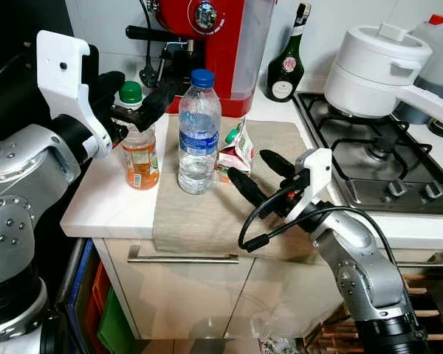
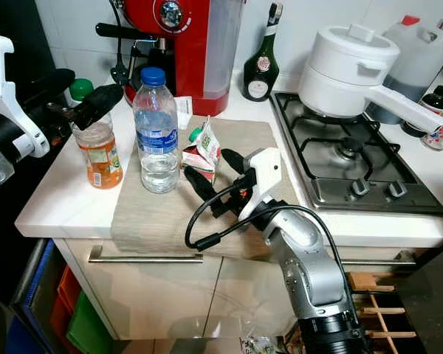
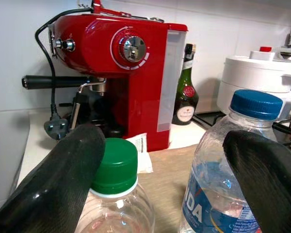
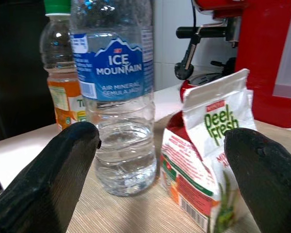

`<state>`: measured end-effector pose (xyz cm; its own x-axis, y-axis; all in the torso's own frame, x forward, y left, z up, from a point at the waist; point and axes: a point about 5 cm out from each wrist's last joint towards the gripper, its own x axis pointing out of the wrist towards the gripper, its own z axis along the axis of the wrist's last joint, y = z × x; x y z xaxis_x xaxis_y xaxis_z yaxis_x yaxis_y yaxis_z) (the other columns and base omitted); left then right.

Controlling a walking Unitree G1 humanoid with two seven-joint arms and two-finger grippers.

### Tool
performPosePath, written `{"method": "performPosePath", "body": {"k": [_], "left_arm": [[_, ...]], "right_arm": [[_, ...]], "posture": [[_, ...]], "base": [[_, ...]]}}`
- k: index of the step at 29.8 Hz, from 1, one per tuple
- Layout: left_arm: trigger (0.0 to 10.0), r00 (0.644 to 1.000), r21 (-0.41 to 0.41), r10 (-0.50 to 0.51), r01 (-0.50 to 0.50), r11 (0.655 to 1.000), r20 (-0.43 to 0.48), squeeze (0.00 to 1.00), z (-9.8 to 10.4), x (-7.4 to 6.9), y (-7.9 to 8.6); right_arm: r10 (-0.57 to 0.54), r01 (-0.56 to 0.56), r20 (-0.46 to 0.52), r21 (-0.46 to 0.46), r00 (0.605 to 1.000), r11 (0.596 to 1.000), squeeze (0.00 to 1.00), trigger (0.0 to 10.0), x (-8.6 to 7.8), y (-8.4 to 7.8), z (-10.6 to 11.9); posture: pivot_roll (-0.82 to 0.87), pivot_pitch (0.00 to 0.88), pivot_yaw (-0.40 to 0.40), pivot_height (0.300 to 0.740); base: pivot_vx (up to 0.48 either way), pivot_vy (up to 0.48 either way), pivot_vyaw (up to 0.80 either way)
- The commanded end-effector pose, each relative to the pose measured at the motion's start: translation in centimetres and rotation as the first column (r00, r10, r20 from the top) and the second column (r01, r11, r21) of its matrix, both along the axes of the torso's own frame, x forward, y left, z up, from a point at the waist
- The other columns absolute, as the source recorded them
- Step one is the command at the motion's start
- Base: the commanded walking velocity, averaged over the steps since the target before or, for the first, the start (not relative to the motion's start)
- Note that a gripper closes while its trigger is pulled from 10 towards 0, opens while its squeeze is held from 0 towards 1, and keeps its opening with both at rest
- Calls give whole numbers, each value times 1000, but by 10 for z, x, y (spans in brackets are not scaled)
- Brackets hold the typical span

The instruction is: Restocking fridge

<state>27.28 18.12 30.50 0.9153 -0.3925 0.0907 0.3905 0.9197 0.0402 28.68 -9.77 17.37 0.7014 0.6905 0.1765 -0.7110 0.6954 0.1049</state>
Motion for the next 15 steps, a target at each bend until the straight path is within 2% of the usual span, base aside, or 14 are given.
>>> {"method": "performPosePath", "body": {"k": [1,4,8,15], "left_arm": [[10000,995,3,6,-5,1000,-96,0,-16,2,0],[10000,992,1,8,-8,1000,-123,0,-23,2,-1],[10000,981,-9,14,-16,1000,-195,0,-37,4,-1],[10000,970,-24,17,-24,999,-243,0,-49,5,-1]], "right_arm": [[9,-9,7,6,1000,1000,0,10000,3,1,4],[19,-19,8,11,1000,1000,0,10000,3,3,4],[70,-70,9,71,998,995,0,10000,0,10,11],[121,-122,20,58,992,991,0,10000,-4,13,14]], "posture": [[32,0,-68,740],[31,0,-67,740],[28,0,-65,740],[27,0,-65,740]], "base": [[0,0,0],[0,0,0],[0,0,0],[0,0,0]]}}
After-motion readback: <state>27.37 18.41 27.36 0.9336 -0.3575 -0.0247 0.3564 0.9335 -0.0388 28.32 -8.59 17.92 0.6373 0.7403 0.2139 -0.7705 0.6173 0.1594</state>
